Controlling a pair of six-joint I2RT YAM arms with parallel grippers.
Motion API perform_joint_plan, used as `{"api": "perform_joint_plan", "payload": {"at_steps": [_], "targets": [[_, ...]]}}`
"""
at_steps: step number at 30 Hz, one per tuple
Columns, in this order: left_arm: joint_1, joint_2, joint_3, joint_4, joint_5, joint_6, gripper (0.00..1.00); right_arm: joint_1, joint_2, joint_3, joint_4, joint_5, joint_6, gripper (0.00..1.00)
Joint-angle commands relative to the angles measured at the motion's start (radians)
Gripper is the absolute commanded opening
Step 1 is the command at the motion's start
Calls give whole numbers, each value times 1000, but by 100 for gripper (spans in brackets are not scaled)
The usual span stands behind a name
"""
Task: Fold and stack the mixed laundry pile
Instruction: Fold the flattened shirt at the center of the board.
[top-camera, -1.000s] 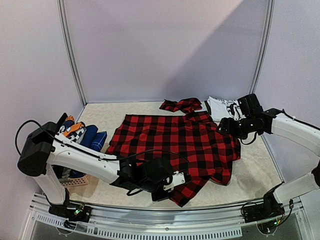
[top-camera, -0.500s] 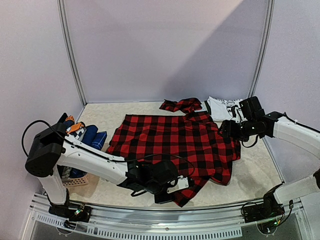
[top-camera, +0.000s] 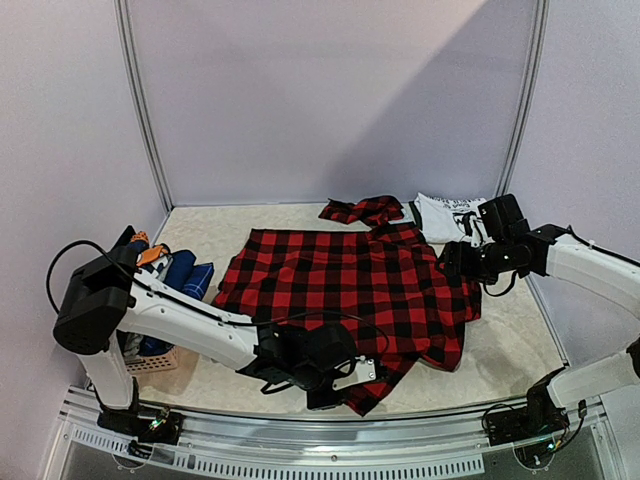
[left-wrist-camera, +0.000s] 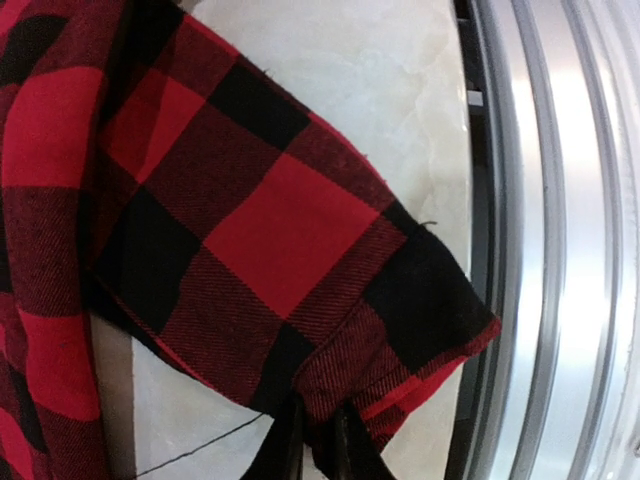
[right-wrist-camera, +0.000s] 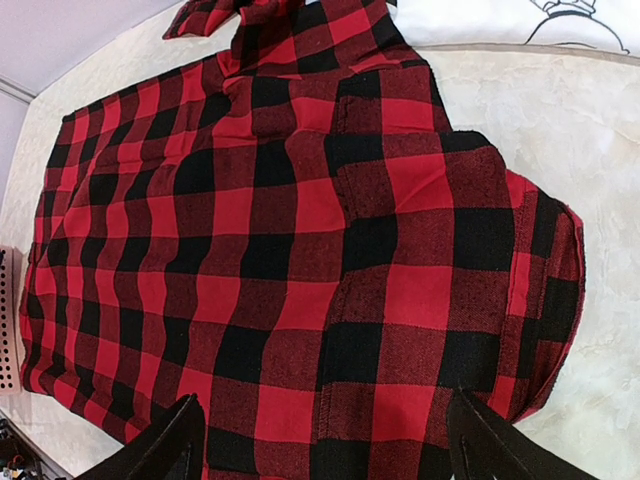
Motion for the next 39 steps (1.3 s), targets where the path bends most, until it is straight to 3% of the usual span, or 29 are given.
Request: {"api": "perform_joint_plan", "payload": {"at_steps": [1,3,14,24,32,39], "targets": [[-12,5,-8,20,11,-17,5,4,-31,-13,12,-3,1,84],[-12,-33,-32,58,12,-30,0,3,-39,-16,16,-6,2,84],[6,-213,-11,14,-24,-48,0,9,-110,-8,74,-99,-3,84],[136,-291,26,11,85,-173,0,46,-229,-82,160,-282,-74,85],[202,-256,150,-59,207,-278,0,215,-271,-122,234,-338,-178,84],[235,-220,212,-111,226,-330,0,362,-189,-121,268,-347,-267,81]]}}
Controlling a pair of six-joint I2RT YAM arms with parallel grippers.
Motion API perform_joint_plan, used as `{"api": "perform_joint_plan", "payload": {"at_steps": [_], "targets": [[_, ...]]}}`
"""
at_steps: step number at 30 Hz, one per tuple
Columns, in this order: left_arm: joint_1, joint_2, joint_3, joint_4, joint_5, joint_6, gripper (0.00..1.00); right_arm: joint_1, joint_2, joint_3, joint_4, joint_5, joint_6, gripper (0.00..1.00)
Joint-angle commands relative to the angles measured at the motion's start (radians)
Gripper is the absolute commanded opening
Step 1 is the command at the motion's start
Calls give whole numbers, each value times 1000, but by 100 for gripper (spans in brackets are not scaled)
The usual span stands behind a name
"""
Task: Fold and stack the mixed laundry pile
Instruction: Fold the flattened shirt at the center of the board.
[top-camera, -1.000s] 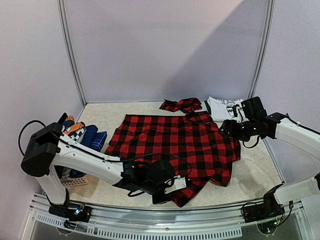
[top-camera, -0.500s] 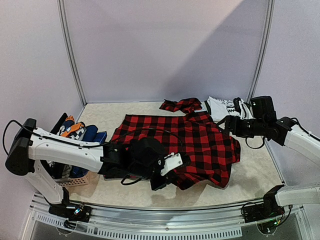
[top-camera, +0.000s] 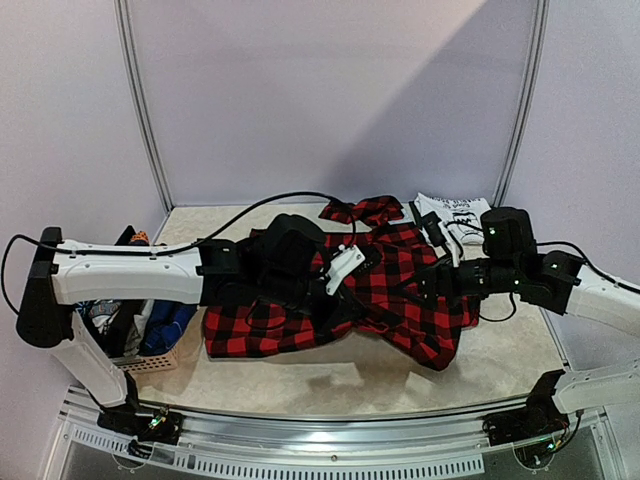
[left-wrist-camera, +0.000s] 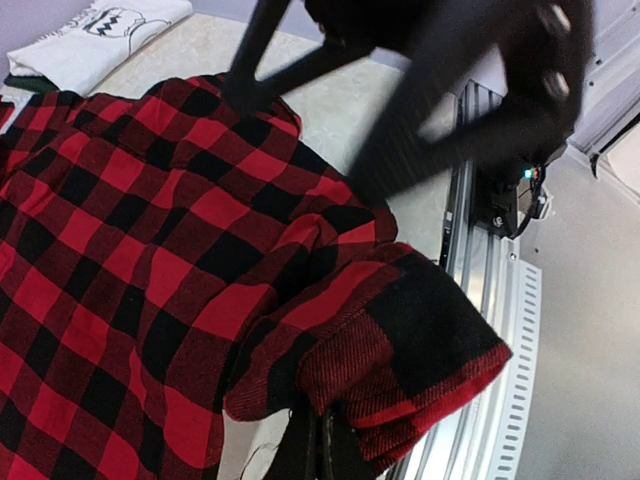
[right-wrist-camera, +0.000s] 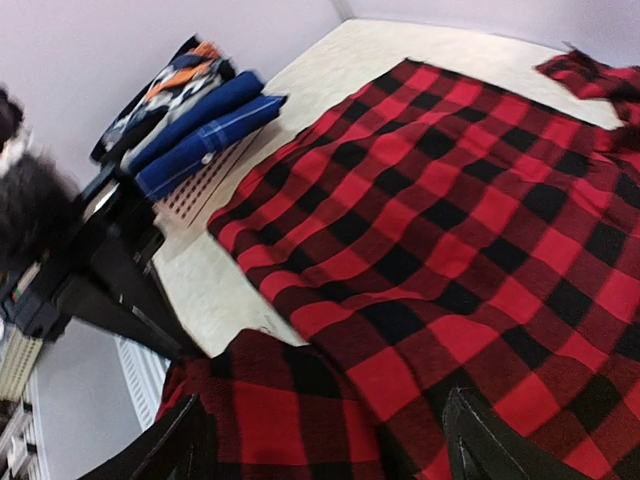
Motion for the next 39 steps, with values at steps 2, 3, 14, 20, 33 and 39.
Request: {"api": "perform_joint_plan", "payload": {"at_steps": [2,3,14,20,33,39], "targets": [[46,36,21,-45,43,-60,0,77,60,-8,49,-29,-92,81],[52,40,19,-44,45,-68,0,81,65,-8,55,-37,-98,80],[128,72,13,-15,95,-144,0,142,121,12,52,-87,-142,77],[147,88,17,3,153,-167,0,143,205,27,65,-3,-147,75],[160,90,2,6,134,-197,4,144,244,29,157,72,-155,11],[160,-3,-89,-21,-20,-197,22,144,215,71,77,58,-141,0]]}}
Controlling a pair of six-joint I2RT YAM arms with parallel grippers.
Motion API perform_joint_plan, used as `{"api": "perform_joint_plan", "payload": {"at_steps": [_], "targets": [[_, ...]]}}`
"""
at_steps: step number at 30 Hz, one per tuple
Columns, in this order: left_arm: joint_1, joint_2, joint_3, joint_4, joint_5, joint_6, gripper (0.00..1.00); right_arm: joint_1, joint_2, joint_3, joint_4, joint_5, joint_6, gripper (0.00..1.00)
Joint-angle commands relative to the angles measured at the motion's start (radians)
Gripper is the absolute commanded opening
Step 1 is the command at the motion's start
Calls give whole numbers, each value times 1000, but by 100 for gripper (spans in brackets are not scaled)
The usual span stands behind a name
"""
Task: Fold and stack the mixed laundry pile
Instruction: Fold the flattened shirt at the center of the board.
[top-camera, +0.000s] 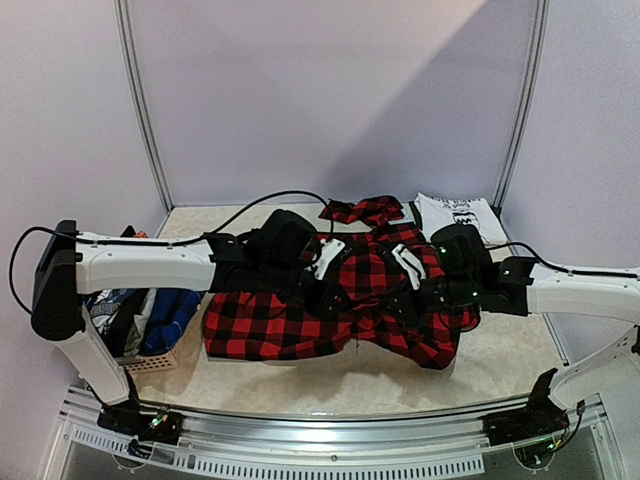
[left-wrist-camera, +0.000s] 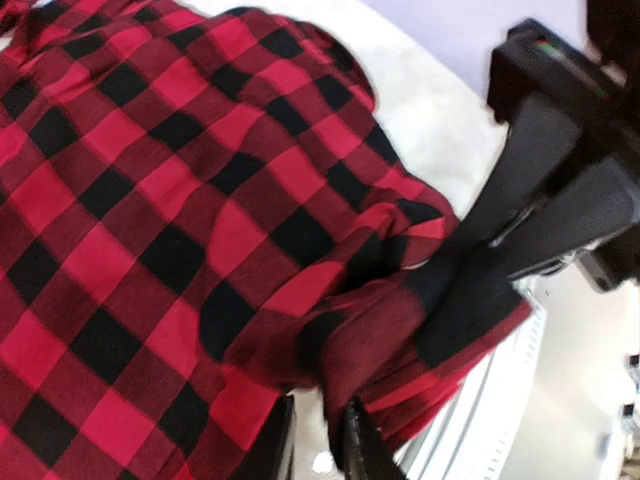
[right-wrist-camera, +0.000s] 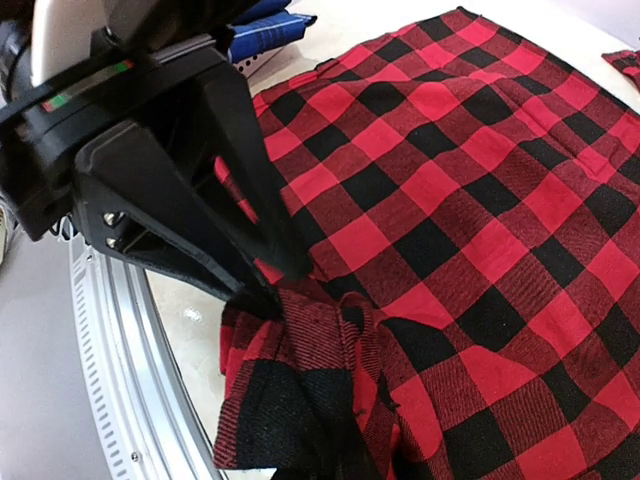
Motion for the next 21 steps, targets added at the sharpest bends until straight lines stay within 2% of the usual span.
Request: {"api": "perform_joint_plan", "payload": {"at_steps": [1,5,13,17,21], "targets": [[16,-95,-89,-36,-150,-7,26,7,-43,66,-57,2,9,0],[15,-192,-171,-85,-261,-29,43,7,-92,95,-71,-19,23,0],[14,-406,-301,-268,-489,-114,66,8,-146,168,-74,-133,14,0],[16,-452,-328,-376,-565,-162,72,7,-163,218,-135,-230,-11,0],[18,-467,-345,-463,-613,-228,72,8,-205,254,-169,-192,-37,0]]}}
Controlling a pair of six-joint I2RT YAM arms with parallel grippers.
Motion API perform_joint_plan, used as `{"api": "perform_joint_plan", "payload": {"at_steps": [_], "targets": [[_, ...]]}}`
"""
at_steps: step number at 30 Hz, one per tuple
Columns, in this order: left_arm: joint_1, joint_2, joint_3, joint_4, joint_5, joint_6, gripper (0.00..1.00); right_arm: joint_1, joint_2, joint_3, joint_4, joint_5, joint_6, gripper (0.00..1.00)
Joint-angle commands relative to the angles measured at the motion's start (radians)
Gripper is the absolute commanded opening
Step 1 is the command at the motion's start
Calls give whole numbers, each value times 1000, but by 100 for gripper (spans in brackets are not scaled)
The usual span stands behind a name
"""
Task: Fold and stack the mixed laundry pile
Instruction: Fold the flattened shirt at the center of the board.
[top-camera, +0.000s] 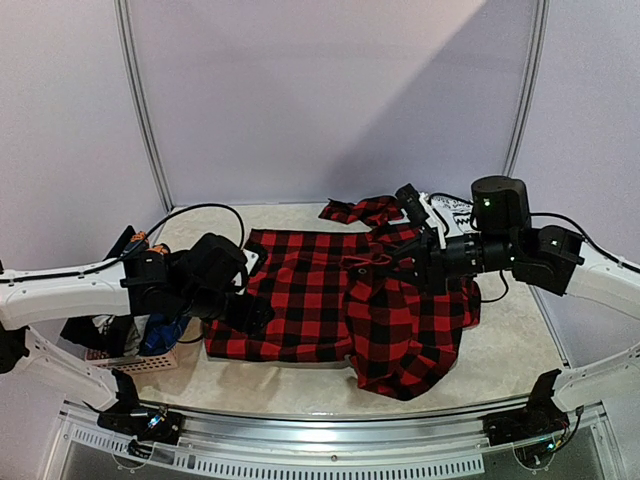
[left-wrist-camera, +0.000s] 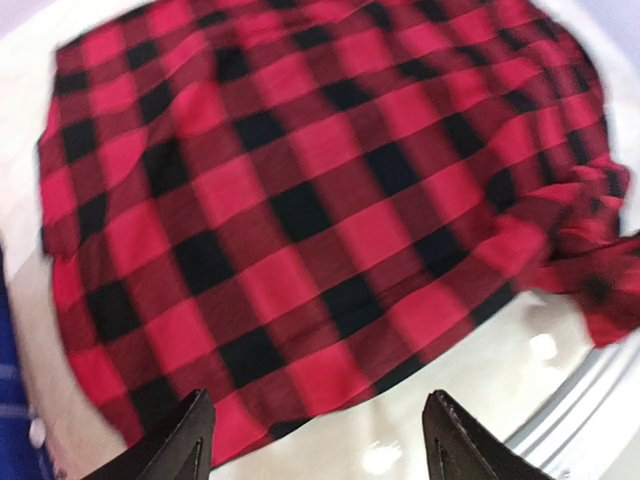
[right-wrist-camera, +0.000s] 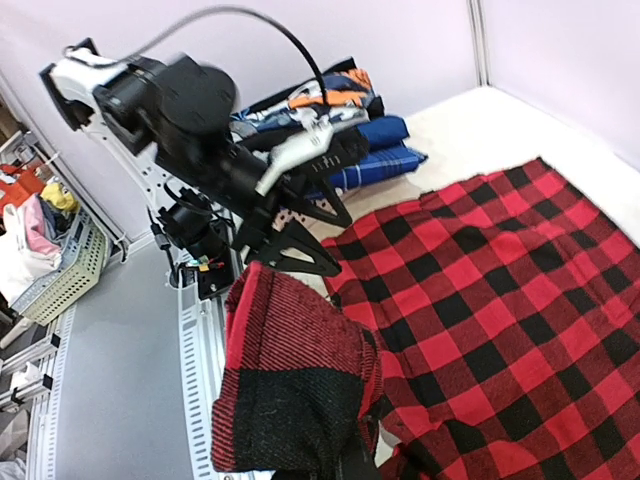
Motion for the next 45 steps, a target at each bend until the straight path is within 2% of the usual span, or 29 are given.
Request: {"api": "perform_joint_plan", "payload": {"at_steps": [1,5,8,10,18,29,33,36,40,45], "targets": [[16,-17,-29,-170,-107,-103,72,5,-68,55,-61,1,-40,0],[34,-6,-39,-260,-139,-199,67,6,-136,133,-88,166,-39,0],[54,-14,-69,-265,-126,-243,66,5,-161,180,-102,310,-31,0],[72,-16,-91,-261,-121,-254,66,5,-166,205,-109,352,-34,0],[122,26,-131,-287,-67,-263,57,6,-138,390,-208,302,-89,0],[120,41,-158,-355,20,-266,42,5,-141,305,-190,317,-101,1],[98,58,-196,-320,52,-291,39,5,-153,293,-189,350,-89,1],[97,41,-250,-260,24,-329,39,5,-163,282,-188,380,-80,1],[110,10,-350,-88,37,-369,41,5,-169,273,-192,402,-73,1],[113,26,-384,45,42,-370,42,6,-179,270,-198,420,-71,1]]}}
